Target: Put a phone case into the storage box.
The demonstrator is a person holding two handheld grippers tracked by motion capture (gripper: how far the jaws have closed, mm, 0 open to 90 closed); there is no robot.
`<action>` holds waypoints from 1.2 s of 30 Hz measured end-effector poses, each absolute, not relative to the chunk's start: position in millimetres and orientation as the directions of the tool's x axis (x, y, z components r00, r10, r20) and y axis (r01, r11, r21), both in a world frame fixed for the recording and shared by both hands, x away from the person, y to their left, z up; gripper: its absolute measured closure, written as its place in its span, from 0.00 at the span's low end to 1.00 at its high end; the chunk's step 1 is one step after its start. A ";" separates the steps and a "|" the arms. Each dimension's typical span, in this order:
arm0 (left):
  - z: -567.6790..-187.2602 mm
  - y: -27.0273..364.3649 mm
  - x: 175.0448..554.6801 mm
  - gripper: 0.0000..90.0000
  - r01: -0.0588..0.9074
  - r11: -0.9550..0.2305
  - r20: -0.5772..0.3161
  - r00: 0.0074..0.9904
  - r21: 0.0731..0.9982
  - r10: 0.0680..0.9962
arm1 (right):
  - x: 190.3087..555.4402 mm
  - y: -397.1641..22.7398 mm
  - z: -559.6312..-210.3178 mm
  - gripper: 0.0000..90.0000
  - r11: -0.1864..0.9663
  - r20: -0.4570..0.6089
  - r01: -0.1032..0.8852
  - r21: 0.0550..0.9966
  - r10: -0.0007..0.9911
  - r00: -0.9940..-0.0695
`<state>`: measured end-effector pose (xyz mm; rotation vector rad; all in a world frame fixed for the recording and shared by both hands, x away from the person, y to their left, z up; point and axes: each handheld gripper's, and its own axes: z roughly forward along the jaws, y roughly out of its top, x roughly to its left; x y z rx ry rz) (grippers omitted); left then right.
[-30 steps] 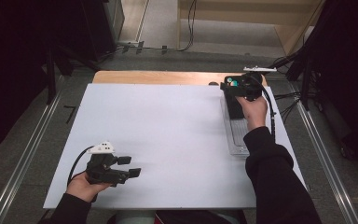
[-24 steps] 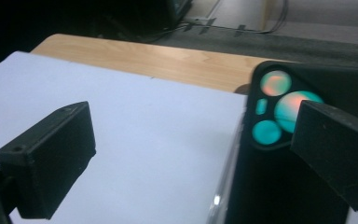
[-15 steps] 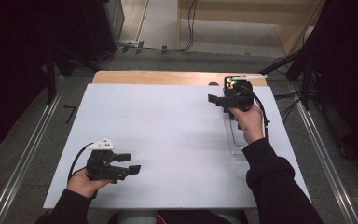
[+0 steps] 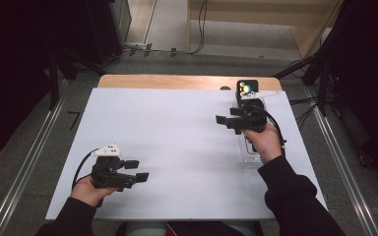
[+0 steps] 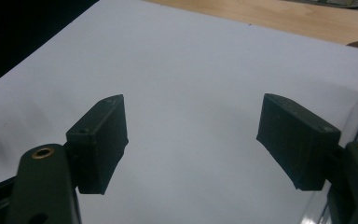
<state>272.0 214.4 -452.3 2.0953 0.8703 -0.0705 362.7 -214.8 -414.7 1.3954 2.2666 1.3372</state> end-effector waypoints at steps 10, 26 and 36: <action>-452.4 213.4 271.3 0.35 0.601 -0.406 -0.339 0.761 0.689 0.553 | 335.3 -210.4 -420.9 0.25 0.246 0.296 0.640 0.728 0.729 -0.617; -451.4 208.5 267.9 0.35 0.590 -0.413 -0.337 0.773 0.694 0.538 | 287.7 -215.0 -435.9 0.25 0.312 0.279 0.617 0.722 0.684 -0.674; -451.0 206.9 265.8 0.35 0.580 -0.422 -0.331 0.782 0.697 0.528 | 271.7 -217.5 -455.0 0.24 0.353 0.275 0.612 0.707 0.661 -0.699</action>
